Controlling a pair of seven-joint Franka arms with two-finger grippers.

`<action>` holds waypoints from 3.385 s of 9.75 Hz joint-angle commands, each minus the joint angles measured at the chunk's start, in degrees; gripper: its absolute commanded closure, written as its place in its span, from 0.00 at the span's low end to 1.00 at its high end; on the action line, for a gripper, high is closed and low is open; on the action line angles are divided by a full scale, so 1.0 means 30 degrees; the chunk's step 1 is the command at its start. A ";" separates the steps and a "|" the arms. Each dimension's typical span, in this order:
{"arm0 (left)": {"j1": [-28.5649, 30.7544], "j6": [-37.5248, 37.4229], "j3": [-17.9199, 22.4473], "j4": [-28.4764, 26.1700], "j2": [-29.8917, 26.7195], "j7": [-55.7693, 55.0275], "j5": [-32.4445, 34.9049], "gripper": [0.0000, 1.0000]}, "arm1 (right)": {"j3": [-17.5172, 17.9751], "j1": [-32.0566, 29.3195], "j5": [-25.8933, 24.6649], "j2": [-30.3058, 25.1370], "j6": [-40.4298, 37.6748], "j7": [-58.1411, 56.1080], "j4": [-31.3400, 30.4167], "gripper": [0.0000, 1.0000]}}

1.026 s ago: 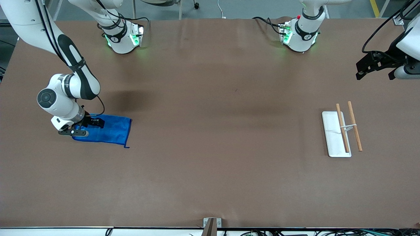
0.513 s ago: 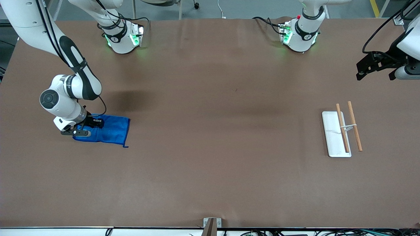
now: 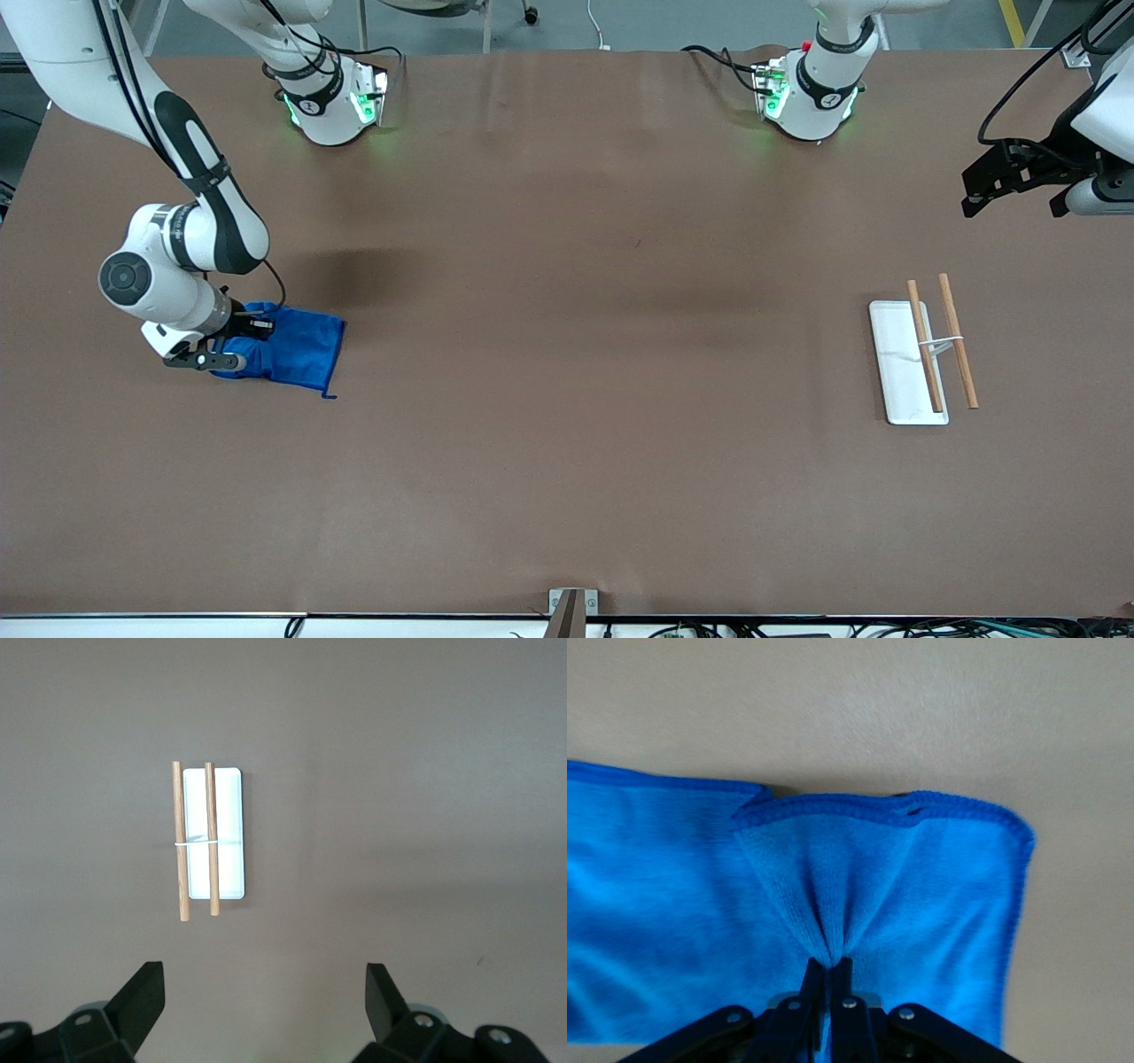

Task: Right arm passes towel to left arm to hang
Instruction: 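Lift the towel with the right gripper while the left gripper approaches, then grasp the towel with the left gripper beside the right gripper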

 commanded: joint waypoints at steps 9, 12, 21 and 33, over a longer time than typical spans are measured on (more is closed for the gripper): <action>-0.0351 0.2488 -0.0635 -0.1522 0.4367 0.7577 -1.3200 0.00 | 0.5917 0.1604 0.6978 -0.2018 -0.6385 0.2792 0.6317 1.00; -0.0382 0.3229 -0.0869 -0.2929 0.6185 0.9628 -2.0174 0.00 | 0.8730 0.1661 1.4239 -0.1989 -0.3311 0.2822 0.6317 1.00; -0.0850 0.1278 -0.1485 -0.7996 1.0316 1.6835 -3.3307 0.00 | 1.3076 0.2481 2.6644 -0.1784 0.0452 0.2792 0.7983 1.00; -0.0676 0.0945 -0.2335 -0.8707 0.9501 1.3210 -3.4230 0.70 | 1.3076 0.3918 2.7797 -0.0436 0.2239 0.2705 0.9452 1.00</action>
